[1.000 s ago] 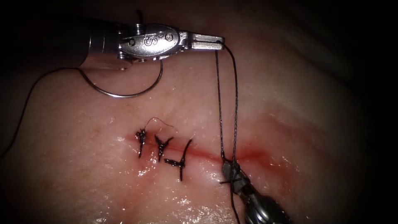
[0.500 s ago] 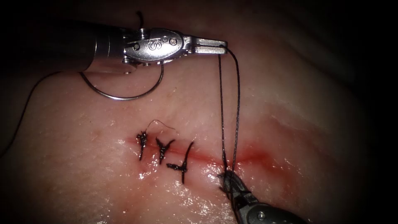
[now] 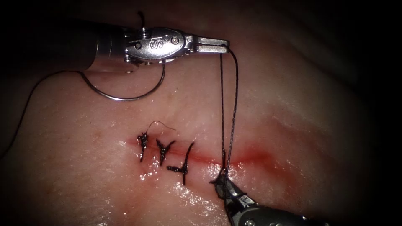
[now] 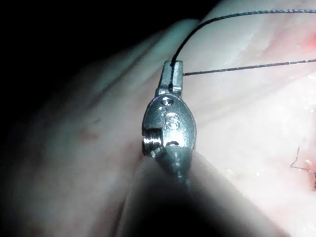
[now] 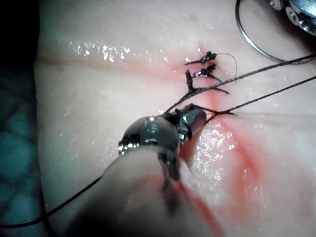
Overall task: Wound Closure
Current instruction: Pull up with the left tool and down with the right tool to tighten the knot
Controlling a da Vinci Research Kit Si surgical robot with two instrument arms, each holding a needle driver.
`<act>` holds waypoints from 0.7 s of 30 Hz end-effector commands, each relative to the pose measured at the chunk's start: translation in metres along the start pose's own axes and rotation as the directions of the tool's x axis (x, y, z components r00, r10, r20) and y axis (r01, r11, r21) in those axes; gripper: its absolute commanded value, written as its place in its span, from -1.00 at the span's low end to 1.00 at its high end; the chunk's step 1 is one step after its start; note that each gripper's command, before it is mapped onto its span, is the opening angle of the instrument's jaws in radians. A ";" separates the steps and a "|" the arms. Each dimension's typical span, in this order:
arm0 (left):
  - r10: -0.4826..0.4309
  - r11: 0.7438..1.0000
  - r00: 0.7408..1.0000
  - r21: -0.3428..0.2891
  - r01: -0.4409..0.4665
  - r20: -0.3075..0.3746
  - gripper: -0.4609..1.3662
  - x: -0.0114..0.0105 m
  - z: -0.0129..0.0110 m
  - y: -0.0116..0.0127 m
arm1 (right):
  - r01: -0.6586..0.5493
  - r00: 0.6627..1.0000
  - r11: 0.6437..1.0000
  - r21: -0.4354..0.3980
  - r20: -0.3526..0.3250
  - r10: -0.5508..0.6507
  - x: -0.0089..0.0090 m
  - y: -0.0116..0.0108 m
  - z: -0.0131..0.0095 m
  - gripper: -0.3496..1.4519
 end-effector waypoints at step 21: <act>0.031 0.999 0.999 0.014 -0.031 -0.007 -0.88 -0.0030 0.0027 -0.0037 | -0.378 0.924 0.921 0.091 -0.024 0.382 0.0001 0.0012 0.0018 -1.00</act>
